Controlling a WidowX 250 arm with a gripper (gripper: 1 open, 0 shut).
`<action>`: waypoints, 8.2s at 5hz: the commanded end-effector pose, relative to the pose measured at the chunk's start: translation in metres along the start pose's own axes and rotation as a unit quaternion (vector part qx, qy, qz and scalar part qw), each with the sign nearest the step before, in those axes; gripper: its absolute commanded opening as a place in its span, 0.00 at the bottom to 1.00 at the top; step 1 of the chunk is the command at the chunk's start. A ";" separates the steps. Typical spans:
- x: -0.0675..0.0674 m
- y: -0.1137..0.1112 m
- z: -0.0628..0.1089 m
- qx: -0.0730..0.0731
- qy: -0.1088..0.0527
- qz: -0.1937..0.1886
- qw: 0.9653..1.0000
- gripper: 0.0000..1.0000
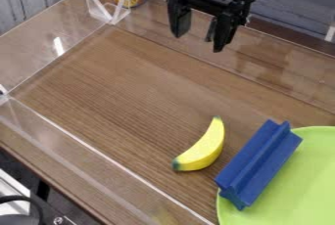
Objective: Put the banana in the green plate
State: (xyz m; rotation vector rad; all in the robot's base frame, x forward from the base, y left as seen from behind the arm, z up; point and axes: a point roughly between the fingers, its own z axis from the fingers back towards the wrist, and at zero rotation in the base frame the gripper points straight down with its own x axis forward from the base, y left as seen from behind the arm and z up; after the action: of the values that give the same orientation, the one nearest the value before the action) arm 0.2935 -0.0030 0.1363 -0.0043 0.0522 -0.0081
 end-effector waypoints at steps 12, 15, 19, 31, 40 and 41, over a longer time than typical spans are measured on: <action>0.013 0.010 0.009 -0.007 -0.035 -0.003 0.999 1.00; 0.014 0.010 0.009 -0.007 -0.042 0.000 0.999 1.00; 0.014 0.010 0.010 -0.007 -0.049 0.003 0.999 1.00; -0.056 -0.049 -0.055 -0.014 -0.081 -0.123 0.989 1.00; -0.054 -0.056 -0.097 -0.035 -0.106 -0.118 0.987 0.00; -0.053 -0.055 -0.094 -0.034 -0.103 -0.118 0.987 0.00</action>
State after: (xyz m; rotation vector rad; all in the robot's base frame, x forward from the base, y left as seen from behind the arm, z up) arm 0.2263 -0.0586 0.0372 -0.0787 -0.1196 -0.2497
